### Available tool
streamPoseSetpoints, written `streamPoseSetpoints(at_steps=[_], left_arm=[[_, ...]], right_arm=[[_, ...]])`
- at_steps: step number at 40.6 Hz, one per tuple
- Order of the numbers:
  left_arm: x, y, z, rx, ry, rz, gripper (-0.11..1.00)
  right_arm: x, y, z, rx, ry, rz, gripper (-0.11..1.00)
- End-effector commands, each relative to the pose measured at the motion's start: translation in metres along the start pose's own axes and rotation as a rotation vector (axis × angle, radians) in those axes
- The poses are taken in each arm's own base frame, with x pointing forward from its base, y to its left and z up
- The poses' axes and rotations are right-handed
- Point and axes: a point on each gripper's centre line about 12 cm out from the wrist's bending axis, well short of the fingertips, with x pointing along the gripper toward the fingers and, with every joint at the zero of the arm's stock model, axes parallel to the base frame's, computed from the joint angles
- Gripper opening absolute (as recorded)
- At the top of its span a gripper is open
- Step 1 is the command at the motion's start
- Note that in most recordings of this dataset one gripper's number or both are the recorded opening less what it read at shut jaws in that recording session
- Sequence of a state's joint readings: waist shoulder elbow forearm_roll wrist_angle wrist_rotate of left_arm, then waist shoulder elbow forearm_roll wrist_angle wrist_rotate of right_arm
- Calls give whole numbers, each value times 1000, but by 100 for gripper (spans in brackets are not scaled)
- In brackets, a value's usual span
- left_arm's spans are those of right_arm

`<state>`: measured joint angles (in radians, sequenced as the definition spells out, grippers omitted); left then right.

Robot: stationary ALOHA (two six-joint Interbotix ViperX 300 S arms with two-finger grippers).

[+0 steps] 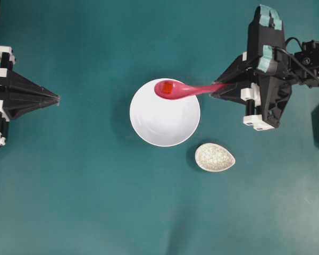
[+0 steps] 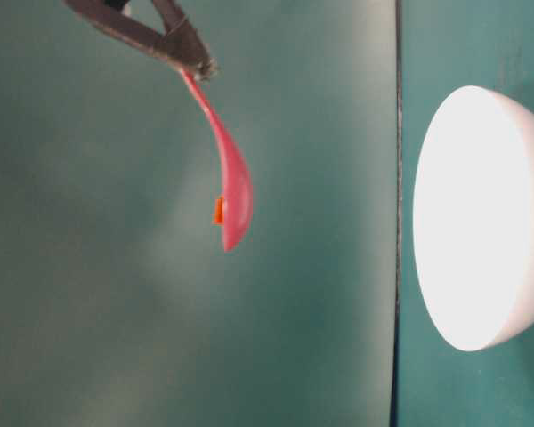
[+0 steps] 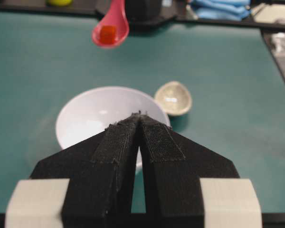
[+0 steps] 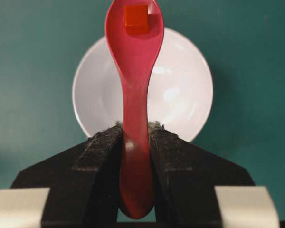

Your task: Grip the spoon and scoop the red block from the bowl with right arm.

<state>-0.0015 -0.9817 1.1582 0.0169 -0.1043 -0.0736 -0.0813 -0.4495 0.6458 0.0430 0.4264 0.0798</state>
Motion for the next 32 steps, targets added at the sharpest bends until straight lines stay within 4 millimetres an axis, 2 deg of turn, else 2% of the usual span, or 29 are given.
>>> streamPoseSetpoints(at_steps=[1,32], left_arm=[[1,0,8,3,-25,0,0],[2,0,7,12,-20,0,0]], right_arm=[[-7,2,15,-5,-55,5,22],[-6,2,13,-4,-41,5,22]])
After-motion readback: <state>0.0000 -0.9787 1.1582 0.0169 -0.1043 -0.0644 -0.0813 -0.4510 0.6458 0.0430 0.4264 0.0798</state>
